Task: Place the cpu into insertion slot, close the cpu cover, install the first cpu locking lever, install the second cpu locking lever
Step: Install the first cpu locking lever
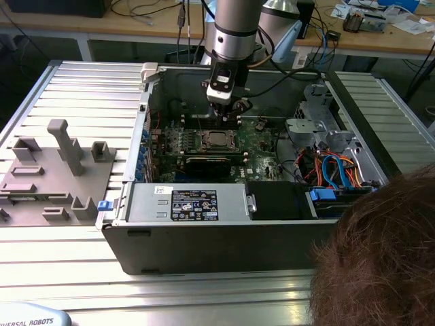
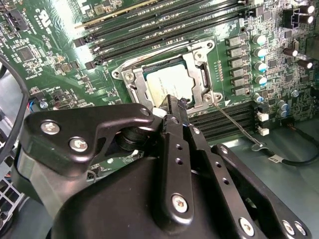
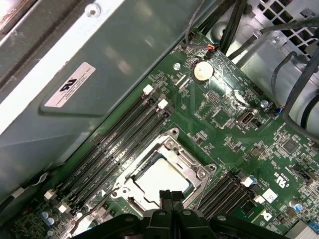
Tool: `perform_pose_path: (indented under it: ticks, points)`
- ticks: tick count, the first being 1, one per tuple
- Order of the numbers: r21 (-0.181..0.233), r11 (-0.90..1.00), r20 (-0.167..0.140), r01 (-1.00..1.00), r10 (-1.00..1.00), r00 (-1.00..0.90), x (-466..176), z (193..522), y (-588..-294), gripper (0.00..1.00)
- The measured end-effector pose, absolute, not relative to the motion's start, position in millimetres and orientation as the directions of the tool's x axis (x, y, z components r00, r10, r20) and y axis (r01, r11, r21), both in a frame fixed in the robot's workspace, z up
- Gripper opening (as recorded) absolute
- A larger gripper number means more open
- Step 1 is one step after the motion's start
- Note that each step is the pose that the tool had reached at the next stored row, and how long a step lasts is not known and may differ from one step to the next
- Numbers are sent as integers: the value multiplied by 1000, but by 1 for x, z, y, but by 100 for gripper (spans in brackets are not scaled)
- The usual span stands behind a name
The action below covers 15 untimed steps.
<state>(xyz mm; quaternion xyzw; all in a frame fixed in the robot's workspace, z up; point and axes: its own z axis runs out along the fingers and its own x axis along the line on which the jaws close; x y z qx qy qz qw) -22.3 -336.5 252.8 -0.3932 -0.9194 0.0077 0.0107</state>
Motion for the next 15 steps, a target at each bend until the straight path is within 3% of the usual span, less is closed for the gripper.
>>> perform_pose_path:
  ticks: [15]
  points:
    - [-23,720,14,693,694,-720,-22,253,-337,11]
